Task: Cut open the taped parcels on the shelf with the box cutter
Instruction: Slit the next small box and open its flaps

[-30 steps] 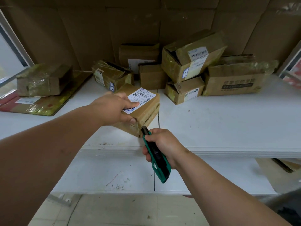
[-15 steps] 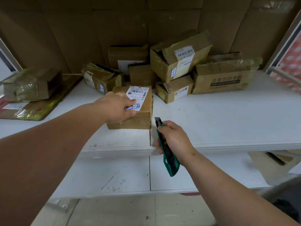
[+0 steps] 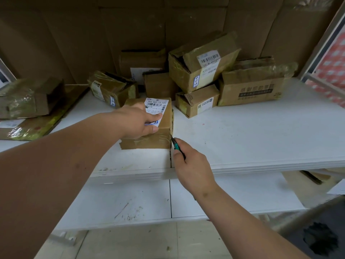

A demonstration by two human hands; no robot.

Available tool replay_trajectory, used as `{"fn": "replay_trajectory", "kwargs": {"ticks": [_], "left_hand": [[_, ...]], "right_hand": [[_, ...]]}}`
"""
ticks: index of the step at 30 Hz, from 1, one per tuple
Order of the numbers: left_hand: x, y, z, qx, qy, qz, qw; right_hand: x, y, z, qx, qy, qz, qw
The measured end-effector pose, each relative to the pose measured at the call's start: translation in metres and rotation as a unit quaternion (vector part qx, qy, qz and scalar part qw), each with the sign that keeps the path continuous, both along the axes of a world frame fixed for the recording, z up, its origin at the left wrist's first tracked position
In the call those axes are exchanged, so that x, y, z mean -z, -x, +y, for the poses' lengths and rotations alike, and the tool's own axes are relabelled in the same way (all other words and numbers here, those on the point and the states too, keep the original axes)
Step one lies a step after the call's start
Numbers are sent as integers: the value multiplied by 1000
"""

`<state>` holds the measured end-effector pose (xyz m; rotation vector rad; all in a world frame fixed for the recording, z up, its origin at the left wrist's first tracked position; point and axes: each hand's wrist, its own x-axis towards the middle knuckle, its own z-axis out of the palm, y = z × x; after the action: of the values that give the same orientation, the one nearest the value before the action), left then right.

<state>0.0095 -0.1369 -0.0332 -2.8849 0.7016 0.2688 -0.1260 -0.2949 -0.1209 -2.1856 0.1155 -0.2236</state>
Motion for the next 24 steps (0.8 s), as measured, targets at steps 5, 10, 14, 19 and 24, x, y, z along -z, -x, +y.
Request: {"fn": "replay_trajectory", "kwargs": {"ticks": [5,10,14,19,24], "left_hand": [[0,0,-1,1,-10,5,1000],[1,0,1,11,-24,3,1000],[6,-1,5,13,-12,2,1000],[9,0,7,16,-3,-3,1000],[10,-3,10,18,9,6,1000]], "right_hand": [[6,-1,9,25,21,-12,999],[13,-1,24,86,51,-11,995],[15,-3,31,110,76,20,991],[11,-3,34,128,90,38,987],[11,-2,35,146,160,65,974]]}}
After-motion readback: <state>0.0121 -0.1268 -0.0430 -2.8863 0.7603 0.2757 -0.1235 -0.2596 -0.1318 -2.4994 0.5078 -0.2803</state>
